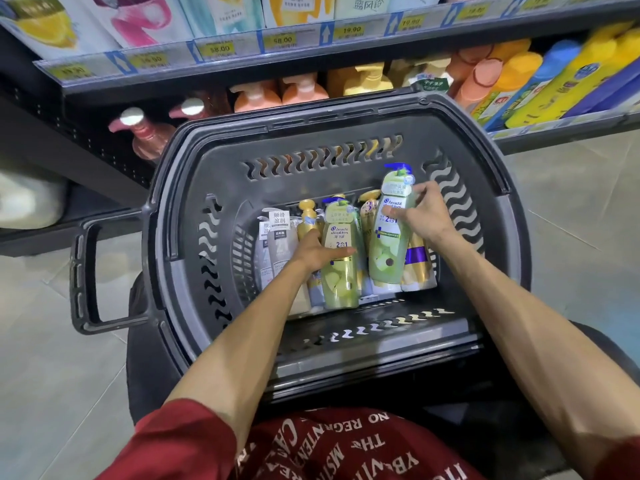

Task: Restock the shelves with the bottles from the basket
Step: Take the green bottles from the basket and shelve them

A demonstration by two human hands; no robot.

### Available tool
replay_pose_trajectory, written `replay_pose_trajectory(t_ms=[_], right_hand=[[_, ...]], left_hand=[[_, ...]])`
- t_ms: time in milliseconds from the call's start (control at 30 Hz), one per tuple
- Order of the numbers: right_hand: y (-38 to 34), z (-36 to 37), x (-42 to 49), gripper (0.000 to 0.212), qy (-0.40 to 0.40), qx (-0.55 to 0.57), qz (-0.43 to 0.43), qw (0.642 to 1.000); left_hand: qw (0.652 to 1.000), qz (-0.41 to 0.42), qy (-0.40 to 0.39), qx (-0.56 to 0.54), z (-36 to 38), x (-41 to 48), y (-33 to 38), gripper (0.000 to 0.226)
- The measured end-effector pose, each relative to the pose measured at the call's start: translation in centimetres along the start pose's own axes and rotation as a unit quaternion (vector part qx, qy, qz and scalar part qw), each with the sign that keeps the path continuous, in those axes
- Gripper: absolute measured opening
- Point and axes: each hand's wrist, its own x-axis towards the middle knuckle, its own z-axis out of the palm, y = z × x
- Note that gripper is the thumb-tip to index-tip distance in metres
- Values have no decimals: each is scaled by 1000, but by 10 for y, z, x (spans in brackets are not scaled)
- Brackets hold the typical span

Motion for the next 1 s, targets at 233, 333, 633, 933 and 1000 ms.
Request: replay_pose_trajectory(t_ms=[233, 333, 633, 933, 1000], right_hand=[[-1, -1, -3, 55, -2, 33, -6, 999], [-3, 0, -6, 55, -11, 38, -10, 999], [-61, -21, -46, 47, -27, 76, -25, 996], [-201, -51, -145, 55, -63, 139, -34, 988], [-234, -62, -167, 54, -73, 157, -37, 984]], left_hand=[[999, -17, -22, -46, -3, -2, -8, 30], [997, -22, -14, -74, -7, -5, -12, 25], [991, -14, 68, -114, -59, -77, 30, 37], [985, 6, 121, -122, -134, -229, 134, 40], [983, 18, 128, -134, -147, -262, 157, 41]])
